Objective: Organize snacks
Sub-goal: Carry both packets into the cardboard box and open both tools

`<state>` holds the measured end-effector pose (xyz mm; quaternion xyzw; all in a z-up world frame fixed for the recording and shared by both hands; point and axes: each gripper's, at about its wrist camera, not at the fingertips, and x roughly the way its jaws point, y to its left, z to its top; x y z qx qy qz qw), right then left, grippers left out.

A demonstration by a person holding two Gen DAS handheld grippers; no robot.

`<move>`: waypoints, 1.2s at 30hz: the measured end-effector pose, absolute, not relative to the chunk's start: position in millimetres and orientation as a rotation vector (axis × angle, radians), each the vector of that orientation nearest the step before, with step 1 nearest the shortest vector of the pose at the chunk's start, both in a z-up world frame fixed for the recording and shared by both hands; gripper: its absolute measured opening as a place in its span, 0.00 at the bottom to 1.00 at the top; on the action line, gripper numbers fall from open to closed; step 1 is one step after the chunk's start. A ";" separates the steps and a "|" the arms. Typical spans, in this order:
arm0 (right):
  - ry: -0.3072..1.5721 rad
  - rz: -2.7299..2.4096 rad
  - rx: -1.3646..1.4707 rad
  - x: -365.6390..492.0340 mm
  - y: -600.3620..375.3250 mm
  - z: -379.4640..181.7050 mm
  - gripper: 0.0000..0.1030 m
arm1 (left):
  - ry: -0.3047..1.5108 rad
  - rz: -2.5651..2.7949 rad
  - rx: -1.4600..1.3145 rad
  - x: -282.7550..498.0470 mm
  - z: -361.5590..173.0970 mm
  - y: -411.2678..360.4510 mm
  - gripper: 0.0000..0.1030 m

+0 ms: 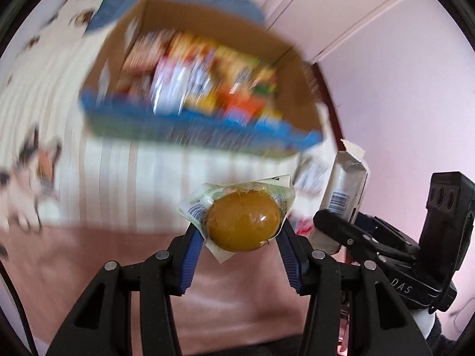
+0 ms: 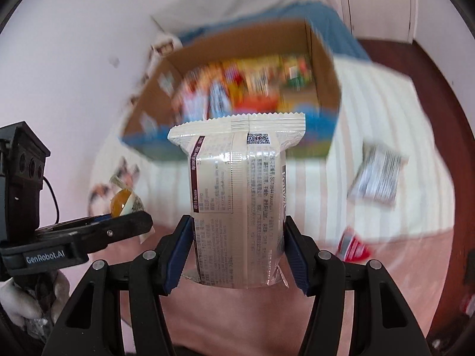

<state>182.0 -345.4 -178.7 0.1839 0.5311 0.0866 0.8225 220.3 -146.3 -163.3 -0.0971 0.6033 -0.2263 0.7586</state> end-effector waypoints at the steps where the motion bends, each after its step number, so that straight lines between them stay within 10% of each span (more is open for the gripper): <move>1: 1.101 0.189 0.390 191.7 -349.4 -164.9 0.60 | 1.290 -0.496 -0.202 232.6 -152.8 -146.2 0.45; 20: 1.240 0.037 0.354 398.7 -394.6 -203.1 0.65 | 1.418 -0.168 -0.002 433.3 -212.1 -136.4 0.46; 22: 1.275 0.005 0.317 409.8 -392.2 -214.3 0.92 | 1.434 -0.146 0.014 442.4 -219.7 -133.9 0.53; 25: 1.274 -0.019 0.299 419.3 -394.1 -222.6 0.93 | 1.430 -0.144 0.036 447.7 -222.9 -134.8 0.82; 36: 1.257 0.010 0.297 402.7 -381.4 -224.0 0.94 | 1.322 -0.169 0.067 422.7 -207.6 -148.7 0.87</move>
